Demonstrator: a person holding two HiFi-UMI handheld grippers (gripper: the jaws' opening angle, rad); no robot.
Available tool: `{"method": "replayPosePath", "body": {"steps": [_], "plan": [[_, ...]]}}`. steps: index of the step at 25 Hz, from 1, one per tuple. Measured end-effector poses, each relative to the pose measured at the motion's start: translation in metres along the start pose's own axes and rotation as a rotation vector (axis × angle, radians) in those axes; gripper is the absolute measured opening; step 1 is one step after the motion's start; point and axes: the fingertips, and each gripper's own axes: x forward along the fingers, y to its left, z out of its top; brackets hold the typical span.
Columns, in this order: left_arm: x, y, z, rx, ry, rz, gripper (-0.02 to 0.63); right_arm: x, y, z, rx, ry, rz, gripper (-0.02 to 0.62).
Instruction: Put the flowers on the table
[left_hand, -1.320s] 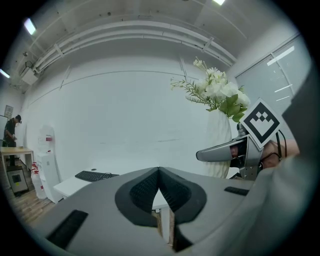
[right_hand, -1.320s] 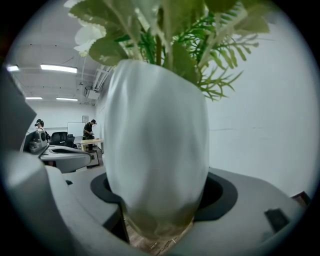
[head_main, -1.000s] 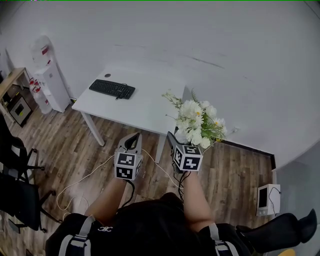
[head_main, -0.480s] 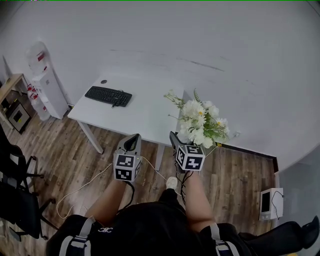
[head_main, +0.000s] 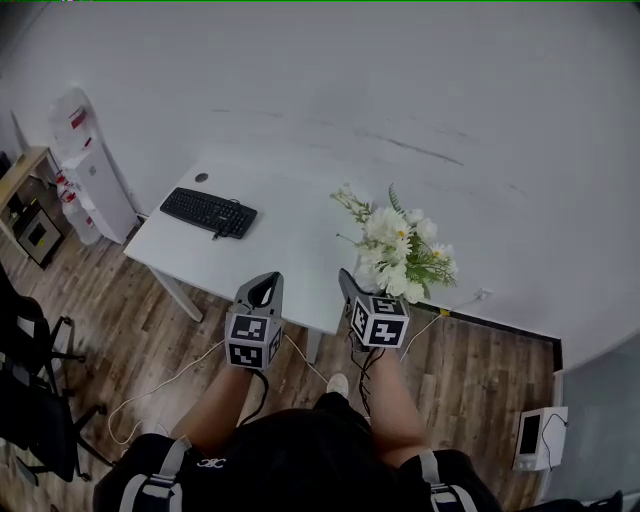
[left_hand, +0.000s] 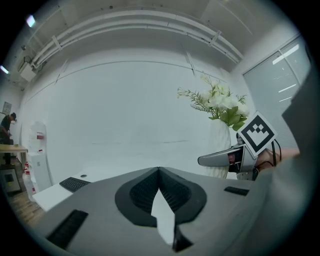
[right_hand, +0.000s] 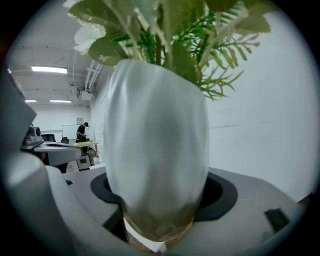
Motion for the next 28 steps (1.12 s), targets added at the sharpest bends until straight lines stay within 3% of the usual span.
{"method": "replayPosePath", "body": {"steps": [14,19,28], "plan": [[0.197,-0.011,0.022,-0.027,0.075,0.053,0.002,0.146,-0.109,0.036,-0.028,0.064,0.108,0.391],[0.231,-0.009,0.016,-0.045,0.108,0.101,0.0,0.179,-0.14,0.038,-0.046,0.078,0.13,0.391],[0.26,0.007,-0.009,-0.053,0.175,0.098,0.001,0.242,-0.157,0.026,-0.075,0.108,0.111,0.391]]}}
